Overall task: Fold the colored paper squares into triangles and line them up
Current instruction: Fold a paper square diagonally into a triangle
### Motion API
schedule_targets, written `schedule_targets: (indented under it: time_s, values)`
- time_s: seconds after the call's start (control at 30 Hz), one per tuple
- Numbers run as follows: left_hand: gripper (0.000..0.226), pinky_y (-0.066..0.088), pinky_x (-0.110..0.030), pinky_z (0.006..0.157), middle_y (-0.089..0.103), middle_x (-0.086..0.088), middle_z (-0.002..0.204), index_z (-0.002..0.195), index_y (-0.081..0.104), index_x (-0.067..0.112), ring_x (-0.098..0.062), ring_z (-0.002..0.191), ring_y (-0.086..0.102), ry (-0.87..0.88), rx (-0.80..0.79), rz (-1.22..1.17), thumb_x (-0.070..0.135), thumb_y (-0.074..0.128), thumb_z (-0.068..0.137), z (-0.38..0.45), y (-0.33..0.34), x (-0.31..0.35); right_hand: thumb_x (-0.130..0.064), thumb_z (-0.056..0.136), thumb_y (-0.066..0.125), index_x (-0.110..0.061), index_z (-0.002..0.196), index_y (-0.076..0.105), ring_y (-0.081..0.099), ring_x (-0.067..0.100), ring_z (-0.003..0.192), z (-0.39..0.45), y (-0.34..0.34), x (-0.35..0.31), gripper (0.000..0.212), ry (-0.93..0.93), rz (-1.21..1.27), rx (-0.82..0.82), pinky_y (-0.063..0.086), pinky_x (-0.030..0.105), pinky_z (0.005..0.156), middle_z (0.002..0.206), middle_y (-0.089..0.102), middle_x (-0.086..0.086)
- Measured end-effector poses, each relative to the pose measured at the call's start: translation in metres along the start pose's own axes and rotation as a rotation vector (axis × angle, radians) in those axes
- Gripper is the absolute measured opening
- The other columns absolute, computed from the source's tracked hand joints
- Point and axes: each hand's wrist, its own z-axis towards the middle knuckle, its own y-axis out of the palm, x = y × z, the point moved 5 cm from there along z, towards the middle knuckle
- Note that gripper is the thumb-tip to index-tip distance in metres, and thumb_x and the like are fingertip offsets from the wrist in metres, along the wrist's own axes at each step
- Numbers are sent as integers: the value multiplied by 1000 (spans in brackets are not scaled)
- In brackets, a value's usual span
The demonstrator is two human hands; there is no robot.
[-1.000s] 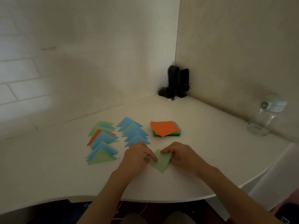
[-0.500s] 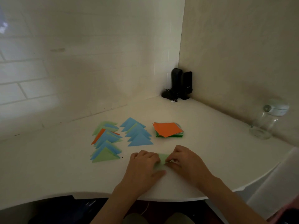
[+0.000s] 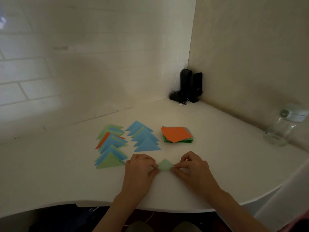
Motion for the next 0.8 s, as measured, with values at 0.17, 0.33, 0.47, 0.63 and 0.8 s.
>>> schedule_targets:
  time_s: [0.17, 0.33, 0.47, 0.63, 0.8]
  values:
    - [14, 26, -26, 79, 51, 13, 93, 81, 66, 31, -12, 100, 42, -125, 18, 67, 44, 69, 77, -1, 3, 4, -52, 80, 63, -38, 85, 72, 50, 3, 91, 3, 3, -1, 17, 128, 33, 25, 31, 30, 81, 91, 51, -13]
    - [27, 32, -33, 73, 52, 5, 83, 70, 63, 27, -21, 88, 47, -126, 89, 187, 53, 72, 70, 0, 11, 12, -56, 77, 64, -35, 79, 71, 51, 5, 90, 5, 4, -5, 22, 189, -17, 87, 26, 29, 75, 88, 50, -14]
    - [27, 34, -36, 75, 52, 3, 86, 71, 64, 27, -22, 91, 47, -144, 89, 224, 53, 71, 71, 2, 13, 12, -58, 75, 64, -36, 76, 68, 50, 5, 92, 4, 6, -5, 23, 195, -31, 81, 25, 30, 76, 89, 50, -15]
    - [24, 24, -27, 86, 45, 11, 103, 91, 60, 34, -13, 109, 34, -199, -34, 203, 57, 54, 83, 3, 12, 9, -57, 75, 63, -41, 77, 52, 48, 3, 95, 6, 6, -4, 20, 207, -41, 1, 24, 28, 76, 92, 52, -16]
    - [15, 27, -25, 83, 48, 12, 98, 83, 60, 34, -12, 105, 37, -223, -30, 137, 49, 62, 82, 2, 2, 1, -47, 73, 71, -45, 75, 50, 46, -3, 79, 13, 4, 5, 21, 236, 59, -127, 38, 33, 89, 92, 55, -18]
